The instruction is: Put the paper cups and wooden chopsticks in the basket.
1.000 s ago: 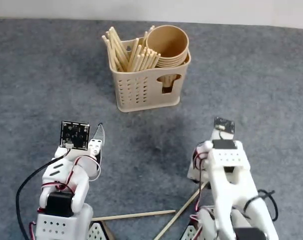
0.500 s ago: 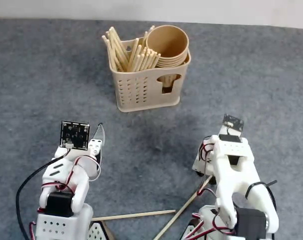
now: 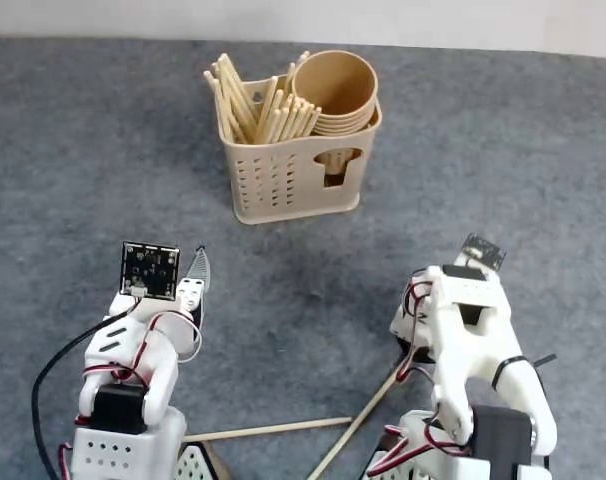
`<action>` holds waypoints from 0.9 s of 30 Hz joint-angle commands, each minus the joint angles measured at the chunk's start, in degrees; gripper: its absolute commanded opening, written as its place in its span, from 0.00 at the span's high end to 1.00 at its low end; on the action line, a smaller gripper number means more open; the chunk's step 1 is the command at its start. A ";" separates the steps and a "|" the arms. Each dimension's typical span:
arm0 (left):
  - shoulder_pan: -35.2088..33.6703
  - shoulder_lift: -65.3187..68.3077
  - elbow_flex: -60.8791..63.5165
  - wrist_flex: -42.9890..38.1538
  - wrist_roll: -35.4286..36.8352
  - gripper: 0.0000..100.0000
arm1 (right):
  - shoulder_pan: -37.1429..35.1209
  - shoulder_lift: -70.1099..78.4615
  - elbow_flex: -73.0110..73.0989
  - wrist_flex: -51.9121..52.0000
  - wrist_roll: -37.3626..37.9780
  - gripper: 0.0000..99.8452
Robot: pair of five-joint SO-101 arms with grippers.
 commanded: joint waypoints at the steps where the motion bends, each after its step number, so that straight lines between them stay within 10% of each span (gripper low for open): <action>1: -0.57 -0.57 -0.31 -1.14 -0.44 0.87 | -0.13 0.57 -4.88 2.86 -1.14 0.99; 11: -0.57 -0.57 -0.31 -1.14 -0.44 0.87 | -0.31 0.57 -25.27 28.88 -1.05 0.99; 27: -0.75 -0.75 -0.31 -1.14 -0.44 0.87 | -3.82 0.48 -50.59 42.15 -1.32 0.99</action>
